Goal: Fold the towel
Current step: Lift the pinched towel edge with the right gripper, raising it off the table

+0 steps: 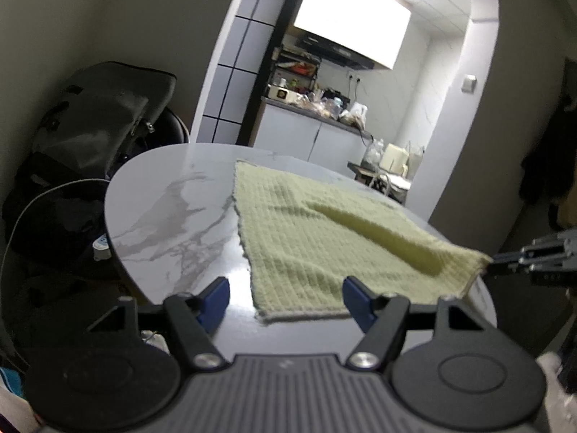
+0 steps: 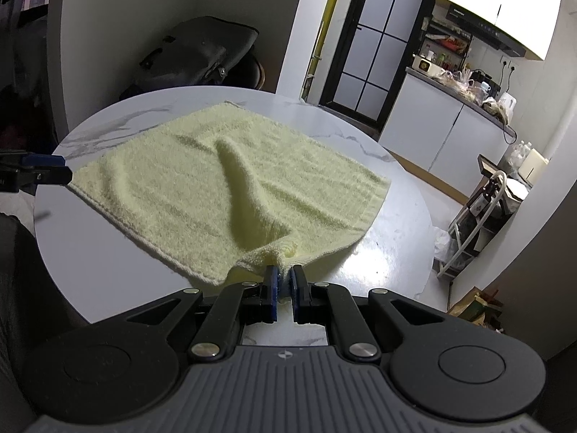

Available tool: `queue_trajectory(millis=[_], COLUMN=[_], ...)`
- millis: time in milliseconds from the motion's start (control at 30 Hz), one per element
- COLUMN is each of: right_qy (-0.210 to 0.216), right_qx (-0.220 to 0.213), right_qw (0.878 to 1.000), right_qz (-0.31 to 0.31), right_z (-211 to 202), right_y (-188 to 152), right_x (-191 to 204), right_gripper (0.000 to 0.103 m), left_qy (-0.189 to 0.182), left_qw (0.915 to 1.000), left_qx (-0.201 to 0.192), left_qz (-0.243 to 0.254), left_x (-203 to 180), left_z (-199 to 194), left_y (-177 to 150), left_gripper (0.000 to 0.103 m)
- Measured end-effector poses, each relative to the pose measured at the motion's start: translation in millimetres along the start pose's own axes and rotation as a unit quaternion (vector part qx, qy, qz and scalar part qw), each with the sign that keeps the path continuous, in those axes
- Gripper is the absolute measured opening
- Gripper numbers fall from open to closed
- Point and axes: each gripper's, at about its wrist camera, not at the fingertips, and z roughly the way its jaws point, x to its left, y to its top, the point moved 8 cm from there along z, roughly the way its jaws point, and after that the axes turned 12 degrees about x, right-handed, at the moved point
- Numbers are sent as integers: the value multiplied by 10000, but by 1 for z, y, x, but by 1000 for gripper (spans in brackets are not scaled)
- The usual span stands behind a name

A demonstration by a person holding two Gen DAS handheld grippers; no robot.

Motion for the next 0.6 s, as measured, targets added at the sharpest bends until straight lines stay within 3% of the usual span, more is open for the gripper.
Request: queue_trajectory(millis=[133, 267, 600], right_qy=[33, 38, 1], right_qx=[-33, -67, -237], right_qw=[10000, 10000, 9997], right_qz=[6, 1, -52], right_z=[0, -1, -10], right_y=[1, 3, 18], right_x=[1, 0, -4], right_gripper=[8, 8, 8], left_qy=[63, 502, 1051], left_qw=[9998, 9987, 9938], left_qx=[-109, 12, 209], left_qz=[-150, -36, 279], left_x=[3, 1, -4], left_z=[0, 8, 15], left_y=[7, 9, 6], left_gripper=[67, 66, 65])
